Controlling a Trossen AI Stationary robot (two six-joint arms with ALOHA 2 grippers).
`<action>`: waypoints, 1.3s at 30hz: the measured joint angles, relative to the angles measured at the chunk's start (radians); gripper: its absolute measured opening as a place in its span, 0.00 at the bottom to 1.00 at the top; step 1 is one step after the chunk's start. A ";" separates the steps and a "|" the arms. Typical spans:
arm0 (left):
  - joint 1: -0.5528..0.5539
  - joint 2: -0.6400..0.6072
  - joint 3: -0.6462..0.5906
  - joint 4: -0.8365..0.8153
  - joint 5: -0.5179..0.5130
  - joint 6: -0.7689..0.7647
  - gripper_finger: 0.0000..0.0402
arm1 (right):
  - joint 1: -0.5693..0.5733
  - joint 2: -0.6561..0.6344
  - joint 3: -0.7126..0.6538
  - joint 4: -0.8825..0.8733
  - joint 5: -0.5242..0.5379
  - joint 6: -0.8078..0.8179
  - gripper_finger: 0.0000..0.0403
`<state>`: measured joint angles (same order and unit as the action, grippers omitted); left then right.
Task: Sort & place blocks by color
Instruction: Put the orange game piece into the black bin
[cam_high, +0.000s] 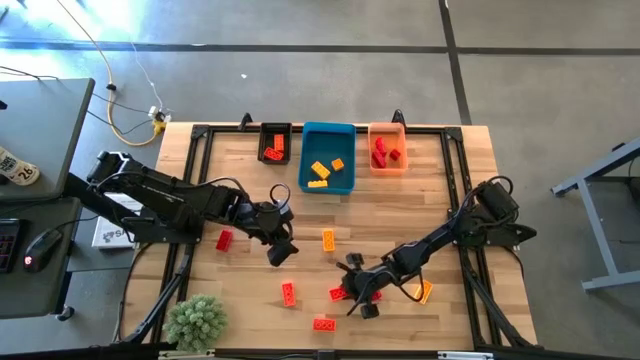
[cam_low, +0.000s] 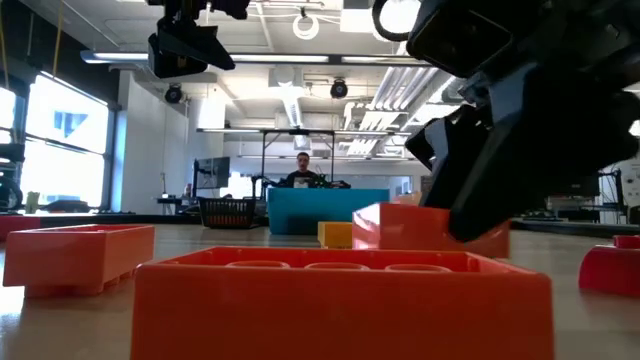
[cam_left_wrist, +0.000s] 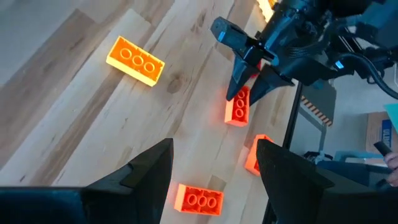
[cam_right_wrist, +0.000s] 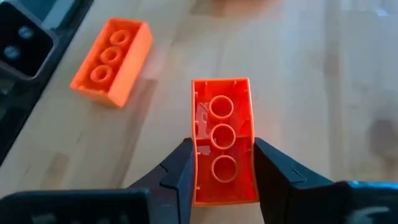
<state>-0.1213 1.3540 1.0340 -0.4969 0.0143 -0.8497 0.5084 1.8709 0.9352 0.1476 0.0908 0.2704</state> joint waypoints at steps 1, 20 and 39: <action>0.007 0.000 0.000 0.000 0.000 0.000 0.55 | -0.003 -0.004 0.000 -0.001 0.011 0.009 0.27; 0.330 0.000 0.000 0.003 0.120 0.006 0.55 | -0.172 -0.141 0.000 -0.050 0.252 -0.168 0.27; 0.591 0.000 0.000 0.084 0.219 0.095 0.55 | -0.429 -0.166 0.000 0.066 0.375 -0.359 0.27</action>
<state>0.4698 1.3540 1.0336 -0.4131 0.2336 -0.7547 0.0799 1.7054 0.9352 0.2139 0.4655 -0.0881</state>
